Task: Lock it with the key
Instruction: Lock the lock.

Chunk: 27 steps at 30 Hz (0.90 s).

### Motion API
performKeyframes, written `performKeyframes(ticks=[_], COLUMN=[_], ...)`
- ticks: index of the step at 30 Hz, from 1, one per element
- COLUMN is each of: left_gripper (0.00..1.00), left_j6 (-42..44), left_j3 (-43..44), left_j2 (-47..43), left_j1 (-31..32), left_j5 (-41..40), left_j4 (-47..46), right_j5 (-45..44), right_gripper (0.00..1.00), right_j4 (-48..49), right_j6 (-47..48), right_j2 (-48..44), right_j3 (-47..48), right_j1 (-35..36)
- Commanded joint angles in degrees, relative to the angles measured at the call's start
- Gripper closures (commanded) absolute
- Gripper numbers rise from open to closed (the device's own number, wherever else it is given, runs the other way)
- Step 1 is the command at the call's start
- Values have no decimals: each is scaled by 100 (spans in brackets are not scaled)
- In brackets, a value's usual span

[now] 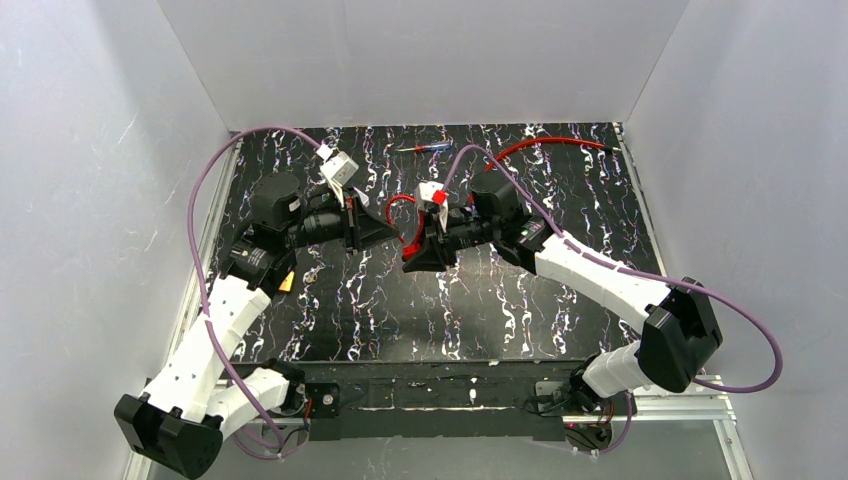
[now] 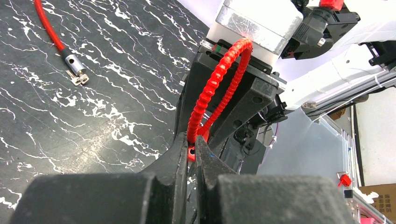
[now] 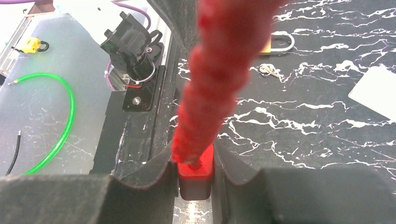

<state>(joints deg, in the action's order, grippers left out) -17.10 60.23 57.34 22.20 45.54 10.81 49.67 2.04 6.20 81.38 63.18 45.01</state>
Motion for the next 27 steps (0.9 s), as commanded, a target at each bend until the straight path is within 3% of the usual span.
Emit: performKeyframes(ticks=[1,16,27], left_gripper=[100,100,100], left_j6=[-16,325,356], left_j3=[-211,-433,-439], left_j2=[-90,-312,-71], left_j1=[29,74,77], left_j5=[384,619,372], left_j4=[-107,143,364], right_j5=[43,-19,513], right_gripper=[99,99,99], right_j4=[309,1243,972], right_j6=[-79,-1030,-640], right_j2=[-80,94,-30], right_j3=[98,-80,-41], right_j1=[60,-210,-152])
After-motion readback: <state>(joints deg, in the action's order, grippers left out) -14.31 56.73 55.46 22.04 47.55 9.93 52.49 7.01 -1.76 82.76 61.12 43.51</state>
